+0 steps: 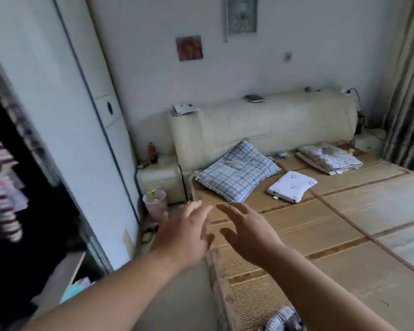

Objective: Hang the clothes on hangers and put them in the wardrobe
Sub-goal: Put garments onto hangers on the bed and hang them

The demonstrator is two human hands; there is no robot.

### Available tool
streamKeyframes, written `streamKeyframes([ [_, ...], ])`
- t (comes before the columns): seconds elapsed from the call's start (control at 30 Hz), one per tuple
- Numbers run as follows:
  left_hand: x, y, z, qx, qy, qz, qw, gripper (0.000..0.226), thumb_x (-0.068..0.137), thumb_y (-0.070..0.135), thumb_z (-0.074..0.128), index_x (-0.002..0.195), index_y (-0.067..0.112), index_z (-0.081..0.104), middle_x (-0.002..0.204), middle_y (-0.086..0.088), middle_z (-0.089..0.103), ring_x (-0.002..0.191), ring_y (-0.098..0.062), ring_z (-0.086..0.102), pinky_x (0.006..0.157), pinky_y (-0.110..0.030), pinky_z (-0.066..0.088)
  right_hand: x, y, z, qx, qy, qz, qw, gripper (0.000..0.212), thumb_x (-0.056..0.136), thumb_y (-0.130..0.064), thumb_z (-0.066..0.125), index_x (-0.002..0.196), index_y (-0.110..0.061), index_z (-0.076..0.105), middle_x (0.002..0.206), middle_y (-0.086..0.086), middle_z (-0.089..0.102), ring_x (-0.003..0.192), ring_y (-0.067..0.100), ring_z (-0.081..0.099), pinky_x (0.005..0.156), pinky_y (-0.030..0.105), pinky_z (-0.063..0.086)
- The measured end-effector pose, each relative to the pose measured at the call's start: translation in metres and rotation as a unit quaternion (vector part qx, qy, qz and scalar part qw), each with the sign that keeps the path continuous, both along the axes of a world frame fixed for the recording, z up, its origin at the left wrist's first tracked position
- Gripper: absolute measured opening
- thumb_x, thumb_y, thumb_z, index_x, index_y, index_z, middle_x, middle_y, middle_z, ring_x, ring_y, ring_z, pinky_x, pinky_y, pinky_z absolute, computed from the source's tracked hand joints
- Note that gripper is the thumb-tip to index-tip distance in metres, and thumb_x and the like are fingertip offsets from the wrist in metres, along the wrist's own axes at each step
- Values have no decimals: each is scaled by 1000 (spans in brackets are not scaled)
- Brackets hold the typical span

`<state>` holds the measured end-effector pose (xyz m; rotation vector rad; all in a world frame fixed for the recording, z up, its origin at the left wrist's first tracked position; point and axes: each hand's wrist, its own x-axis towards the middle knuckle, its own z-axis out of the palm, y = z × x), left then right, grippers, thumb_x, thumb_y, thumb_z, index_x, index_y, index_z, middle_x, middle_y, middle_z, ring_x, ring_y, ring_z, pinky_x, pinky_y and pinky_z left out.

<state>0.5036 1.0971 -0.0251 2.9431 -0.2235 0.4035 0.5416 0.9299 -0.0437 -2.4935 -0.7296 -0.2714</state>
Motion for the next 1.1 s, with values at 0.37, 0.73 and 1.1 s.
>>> streamKeyframes([
  [0.37, -131, 226, 155, 114, -186, 246, 944, 60, 78, 51, 54, 135, 38, 40, 147, 8, 34, 136, -15, 31, 109, -42, 27, -58, 271, 145, 84, -169, 241, 952, 46, 88, -28, 56, 133, -34, 50, 136, -11, 49, 122, 12, 48, 100, 23, 36],
  [0.73, -190, 334, 289, 297, -336, 477, 756, 61, 60, 30, 80, 118, 22, 63, 140, -13, 47, 137, -37, 31, 105, -60, 26, -60, 436, 257, 213, -185, 417, 864, 45, 90, -29, 53, 134, -33, 48, 130, -8, 51, 115, 14, 52, 94, 26, 43],
  [1.1, -187, 375, 377, 253, -445, 600, 614, 90, 82, 19, 57, 151, 10, 0, 160, -5, -1, 133, -28, 38, 84, -37, 42, -45, 577, 341, 208, -148, 580, 773, 54, 88, -36, 58, 139, -25, 43, 137, -1, 52, 122, 16, 50, 98, 23, 37],
])
